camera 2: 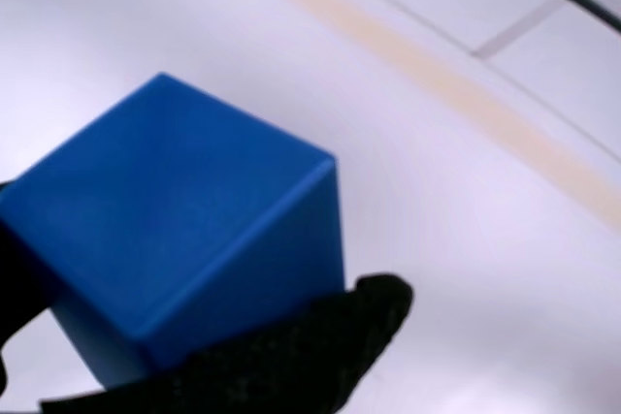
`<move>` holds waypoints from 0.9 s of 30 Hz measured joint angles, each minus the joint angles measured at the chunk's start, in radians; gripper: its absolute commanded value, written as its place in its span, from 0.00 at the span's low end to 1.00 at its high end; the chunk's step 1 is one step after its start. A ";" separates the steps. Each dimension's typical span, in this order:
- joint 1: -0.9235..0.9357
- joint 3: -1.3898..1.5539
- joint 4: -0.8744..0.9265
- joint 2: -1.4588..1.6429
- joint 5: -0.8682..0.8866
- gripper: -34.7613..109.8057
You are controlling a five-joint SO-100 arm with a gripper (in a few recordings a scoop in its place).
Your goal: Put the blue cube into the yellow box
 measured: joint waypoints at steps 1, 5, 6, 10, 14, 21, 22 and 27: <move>0.035 0.000 0.003 0.009 0.000 0.30; 0.176 -0.023 0.028 0.012 0.009 0.30; 0.210 -0.038 0.037 0.012 0.015 0.30; 0.345 -0.144 0.066 -0.020 0.040 0.30; 0.428 -0.281 0.091 -0.133 0.055 0.30; 0.474 -0.541 0.109 -0.385 0.061 0.30; 0.477 -0.575 0.112 -0.413 0.058 0.30; 0.474 -0.733 0.112 -0.531 0.061 0.30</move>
